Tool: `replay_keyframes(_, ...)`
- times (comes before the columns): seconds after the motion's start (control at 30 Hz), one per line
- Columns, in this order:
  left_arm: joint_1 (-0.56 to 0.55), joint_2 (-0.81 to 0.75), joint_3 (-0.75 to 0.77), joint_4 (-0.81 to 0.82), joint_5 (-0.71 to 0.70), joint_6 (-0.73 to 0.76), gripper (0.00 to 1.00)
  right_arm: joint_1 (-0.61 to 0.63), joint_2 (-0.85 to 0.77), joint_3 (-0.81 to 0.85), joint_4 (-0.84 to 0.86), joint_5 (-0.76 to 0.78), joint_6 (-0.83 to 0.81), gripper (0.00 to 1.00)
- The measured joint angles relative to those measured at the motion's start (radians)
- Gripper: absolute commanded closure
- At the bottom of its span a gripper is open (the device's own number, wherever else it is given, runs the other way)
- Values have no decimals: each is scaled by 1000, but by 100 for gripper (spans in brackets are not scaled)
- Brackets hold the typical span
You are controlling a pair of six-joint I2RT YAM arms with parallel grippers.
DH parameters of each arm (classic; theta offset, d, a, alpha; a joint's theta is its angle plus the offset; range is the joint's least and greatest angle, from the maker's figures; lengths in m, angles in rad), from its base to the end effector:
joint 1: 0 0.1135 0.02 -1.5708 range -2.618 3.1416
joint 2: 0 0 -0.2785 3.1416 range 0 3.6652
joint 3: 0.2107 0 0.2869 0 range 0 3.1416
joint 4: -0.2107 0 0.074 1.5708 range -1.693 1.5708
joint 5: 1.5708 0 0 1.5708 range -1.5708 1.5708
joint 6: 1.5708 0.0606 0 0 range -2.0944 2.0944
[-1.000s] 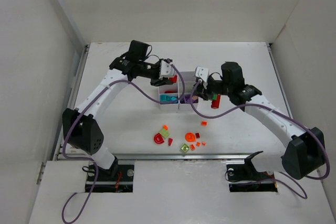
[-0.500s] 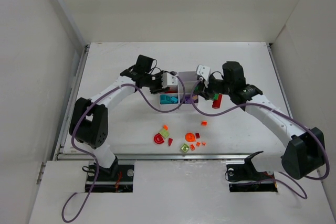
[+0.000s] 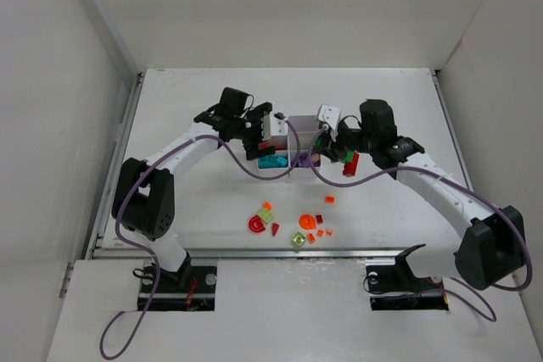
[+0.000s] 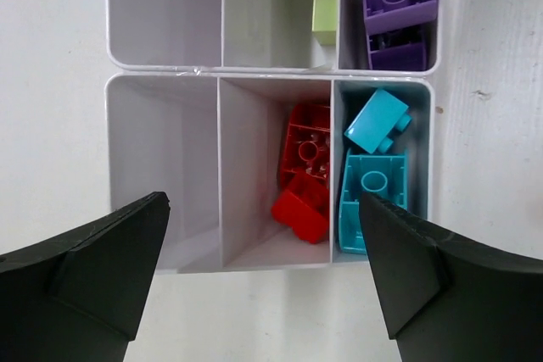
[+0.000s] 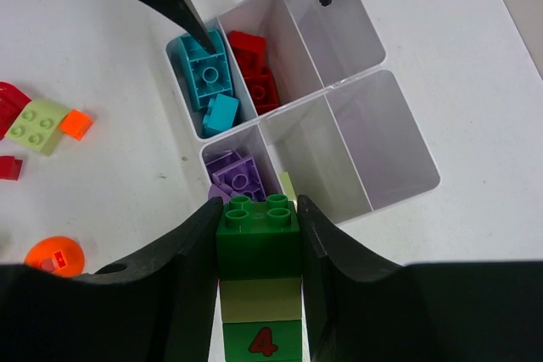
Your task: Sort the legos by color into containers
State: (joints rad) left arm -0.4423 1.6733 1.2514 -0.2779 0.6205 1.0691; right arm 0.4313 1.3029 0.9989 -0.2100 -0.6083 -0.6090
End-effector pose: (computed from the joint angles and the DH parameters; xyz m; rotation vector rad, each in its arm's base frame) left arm 0.3675 -0.2130 0.2510 1.6825 1.3248 -0.3422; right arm 0.2941 0.1735 0.2945 -1.3061 1.5463 0.5193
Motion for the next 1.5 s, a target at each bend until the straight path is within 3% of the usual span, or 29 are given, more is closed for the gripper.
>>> replay_keyframes(0.2, 0, 0, 68, -70, 56, 0, 7, 0, -9, 14, 0, -18, 19, 100)
replay_keyframes(0.3, 0, 0, 110, -90, 98, -3, 0, 0, -23, 48, 0, -32, 32, 100)
replay_keyframes(0.87, -31, -35, 238, -168, 378, -32, 0, 22, -52, 182, 16, -81, 66, 100)
replay_keyframes(0.97, -32, -83, 222, -102, 419, -93, 0, 22, -76, 182, 18, -93, 68, 100)
replay_keyframes(1.2, -34, -278, 50, 294, 481, -367, 0, 22, -152, 185, 101, -137, 93, 100)
replay_keyframes(1.5, -56, -273, 52, 454, 518, -553, 0, 32, -184, 185, 253, -204, 175, 100)
